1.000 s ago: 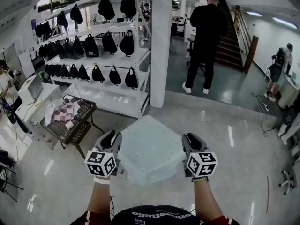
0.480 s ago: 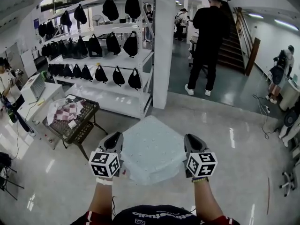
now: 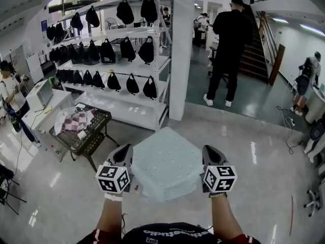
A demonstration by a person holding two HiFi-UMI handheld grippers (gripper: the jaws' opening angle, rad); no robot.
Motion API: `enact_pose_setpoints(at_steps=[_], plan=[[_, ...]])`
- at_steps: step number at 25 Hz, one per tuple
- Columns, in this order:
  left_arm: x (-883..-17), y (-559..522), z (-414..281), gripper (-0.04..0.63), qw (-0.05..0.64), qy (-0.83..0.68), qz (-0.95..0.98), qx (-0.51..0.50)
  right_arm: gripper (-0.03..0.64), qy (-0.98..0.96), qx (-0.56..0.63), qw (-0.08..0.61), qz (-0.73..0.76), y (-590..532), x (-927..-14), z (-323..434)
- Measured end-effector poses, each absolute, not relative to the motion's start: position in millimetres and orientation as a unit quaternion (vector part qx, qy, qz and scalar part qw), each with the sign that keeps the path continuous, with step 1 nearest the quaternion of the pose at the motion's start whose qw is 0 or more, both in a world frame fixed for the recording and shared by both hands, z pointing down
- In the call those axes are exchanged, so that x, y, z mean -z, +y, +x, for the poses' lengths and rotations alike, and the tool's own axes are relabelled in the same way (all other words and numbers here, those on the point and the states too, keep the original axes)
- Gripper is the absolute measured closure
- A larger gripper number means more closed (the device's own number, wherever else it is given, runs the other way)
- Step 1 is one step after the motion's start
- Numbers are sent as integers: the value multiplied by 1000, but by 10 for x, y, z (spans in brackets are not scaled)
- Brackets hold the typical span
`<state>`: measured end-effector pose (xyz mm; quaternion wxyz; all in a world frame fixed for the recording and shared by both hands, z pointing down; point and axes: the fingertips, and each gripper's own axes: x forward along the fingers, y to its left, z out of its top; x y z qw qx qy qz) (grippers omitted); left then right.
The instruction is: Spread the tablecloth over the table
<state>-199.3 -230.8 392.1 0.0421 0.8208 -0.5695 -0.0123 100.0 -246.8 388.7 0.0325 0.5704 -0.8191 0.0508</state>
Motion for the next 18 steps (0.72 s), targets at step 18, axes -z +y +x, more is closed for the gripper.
enact_pose_setpoints(at_steps=[18], plan=[[-3977,-2348,-1953,577,49,-563,825,14,591,-821,-53,43,567,-2469,-3950,983]])
